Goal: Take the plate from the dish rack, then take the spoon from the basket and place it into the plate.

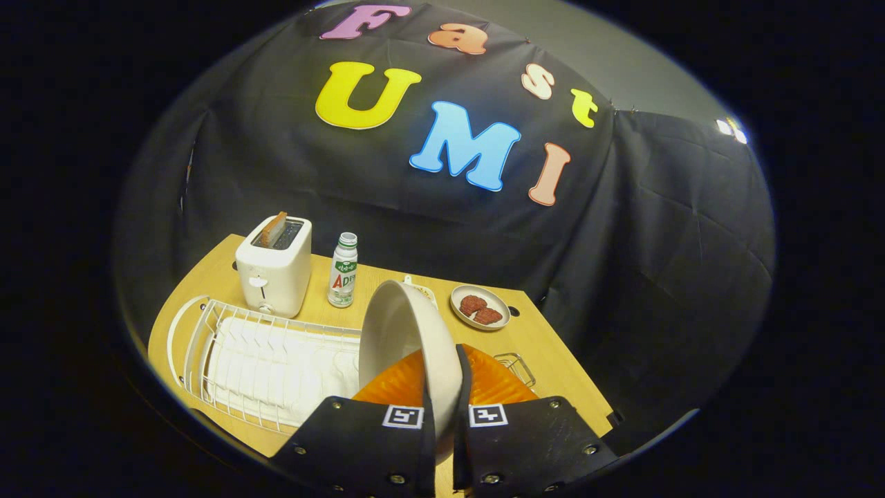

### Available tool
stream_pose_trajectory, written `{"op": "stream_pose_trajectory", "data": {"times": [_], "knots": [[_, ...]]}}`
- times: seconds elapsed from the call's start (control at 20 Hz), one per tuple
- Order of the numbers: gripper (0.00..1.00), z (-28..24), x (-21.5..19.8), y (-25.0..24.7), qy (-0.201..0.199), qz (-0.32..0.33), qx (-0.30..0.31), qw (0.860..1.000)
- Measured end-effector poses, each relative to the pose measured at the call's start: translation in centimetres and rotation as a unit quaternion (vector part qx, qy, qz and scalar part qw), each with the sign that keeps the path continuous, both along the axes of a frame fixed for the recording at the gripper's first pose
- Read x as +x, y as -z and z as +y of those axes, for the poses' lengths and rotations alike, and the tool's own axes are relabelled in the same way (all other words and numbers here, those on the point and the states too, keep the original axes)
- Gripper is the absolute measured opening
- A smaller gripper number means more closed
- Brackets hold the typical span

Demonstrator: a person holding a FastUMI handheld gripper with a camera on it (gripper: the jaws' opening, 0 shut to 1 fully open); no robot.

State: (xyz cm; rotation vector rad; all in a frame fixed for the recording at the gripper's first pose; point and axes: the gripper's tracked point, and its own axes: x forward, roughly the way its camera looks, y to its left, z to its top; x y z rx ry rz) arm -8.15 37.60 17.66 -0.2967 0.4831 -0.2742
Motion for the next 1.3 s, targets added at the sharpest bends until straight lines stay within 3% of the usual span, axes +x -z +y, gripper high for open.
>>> {"op": "stream_pose_trajectory", "data": {"times": [0.25,0.6,1.15,1.3], "knots": [[0.1,-1.3,-4.9,-0.3,-0.011,0.001,-0.009,1.0],[0.1,-2.9,-10.1,1.6,-0.003,0.012,0.028,1.0],[0.1,-4.9,-16.7,9.4,0.011,0.078,0.091,0.993],[0.1,-5.0,-17.4,11.6,0.02,0.091,0.132,0.987]]}}
